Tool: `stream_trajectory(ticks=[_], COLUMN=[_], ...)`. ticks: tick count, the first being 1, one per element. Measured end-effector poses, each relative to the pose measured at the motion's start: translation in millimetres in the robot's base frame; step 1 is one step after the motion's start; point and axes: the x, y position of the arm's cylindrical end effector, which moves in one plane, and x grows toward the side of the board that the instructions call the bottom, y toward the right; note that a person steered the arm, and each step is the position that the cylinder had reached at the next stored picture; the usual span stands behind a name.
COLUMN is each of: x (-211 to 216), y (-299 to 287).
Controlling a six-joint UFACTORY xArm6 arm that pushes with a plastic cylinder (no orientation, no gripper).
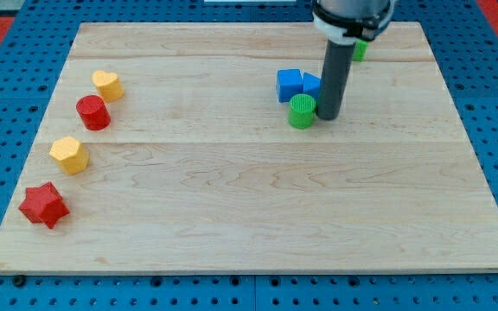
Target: Push green star into blue cube
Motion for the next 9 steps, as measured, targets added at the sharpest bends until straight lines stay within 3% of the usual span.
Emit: stream_trajectory(ticks=[1,3,4,5,9], x=[23.9,-8.4,16.2,6.7,-169.3], y=[-22.2,-43.6,-17.2,35.1,134.8])
